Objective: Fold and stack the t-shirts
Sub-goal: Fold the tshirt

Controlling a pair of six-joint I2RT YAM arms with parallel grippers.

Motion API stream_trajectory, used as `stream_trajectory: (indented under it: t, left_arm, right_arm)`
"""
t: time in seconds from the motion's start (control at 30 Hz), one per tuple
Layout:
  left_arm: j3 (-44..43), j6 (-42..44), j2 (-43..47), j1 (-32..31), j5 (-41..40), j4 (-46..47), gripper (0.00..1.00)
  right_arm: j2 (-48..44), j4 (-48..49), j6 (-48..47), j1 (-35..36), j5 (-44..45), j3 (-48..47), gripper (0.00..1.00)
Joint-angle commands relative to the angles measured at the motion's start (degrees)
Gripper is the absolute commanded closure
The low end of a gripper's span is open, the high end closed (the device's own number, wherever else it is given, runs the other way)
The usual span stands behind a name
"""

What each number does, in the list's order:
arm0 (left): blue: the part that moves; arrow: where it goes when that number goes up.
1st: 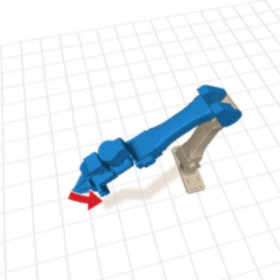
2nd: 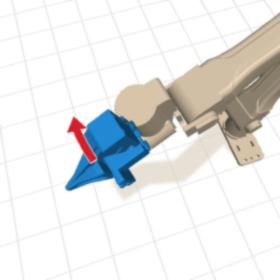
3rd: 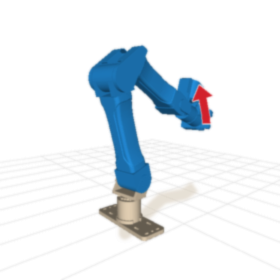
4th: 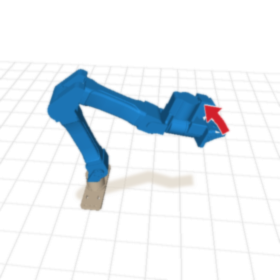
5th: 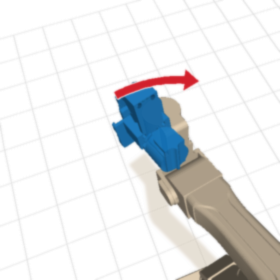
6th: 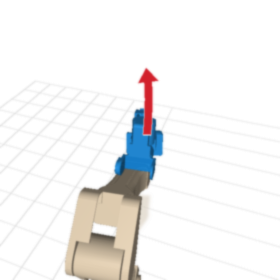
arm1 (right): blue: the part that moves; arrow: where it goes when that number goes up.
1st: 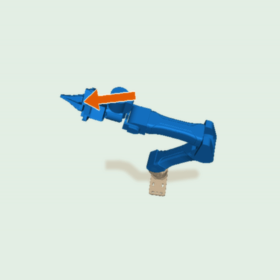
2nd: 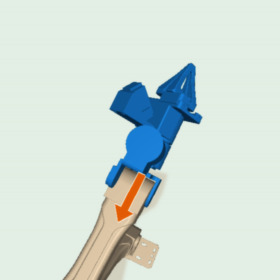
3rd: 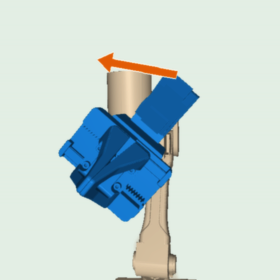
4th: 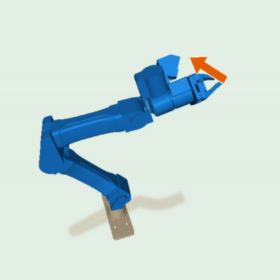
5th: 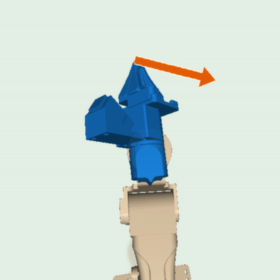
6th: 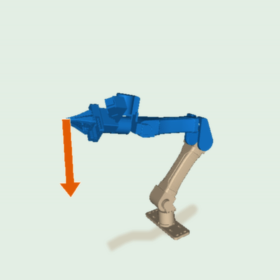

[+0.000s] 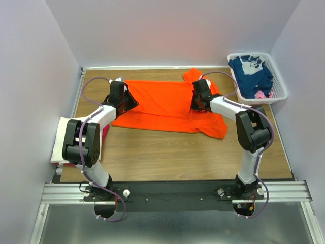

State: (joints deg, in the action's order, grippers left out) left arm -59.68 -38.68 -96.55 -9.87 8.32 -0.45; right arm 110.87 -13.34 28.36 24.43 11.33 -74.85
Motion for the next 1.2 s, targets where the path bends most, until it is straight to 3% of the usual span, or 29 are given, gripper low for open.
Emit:
stream_trajectory:
  t: [0.0, 0.23, 0.5, 0.77, 1.17]
  left_arm:
    - [1.23, 1.41, 0.84, 0.11, 2.49, -0.17, 0.81]
    - [2.11, 1.85, 0.49, 0.11, 3.90, -0.08, 0.81]
    - [2.64, 2.02, 0.93, 0.11, 4.34, 0.10, 0.81]
    - [2.64, 3.34, 2.16, 0.20, 3.73, -1.92, 0.80]
    - [12.21, 3.43, 7.34, 2.84, 3.02, -2.81, 0.80]
  right_arm:
    - [3.12, -0.45, -2.78, 0.45, 2.11, -3.28, 0.92]
    - [5.76, -0.28, -6.64, 0.89, 1.24, -6.27, 0.75]
    - [4.19, -0.37, -7.97, 1.06, 5.10, -8.56, 0.47]
    - [-5.93, -1.77, -2.97, 0.98, 10.11, 2.67, 0.49]
    - [-34.83, -12.66, 9.25, -1.31, 9.50, 27.90, 0.51]
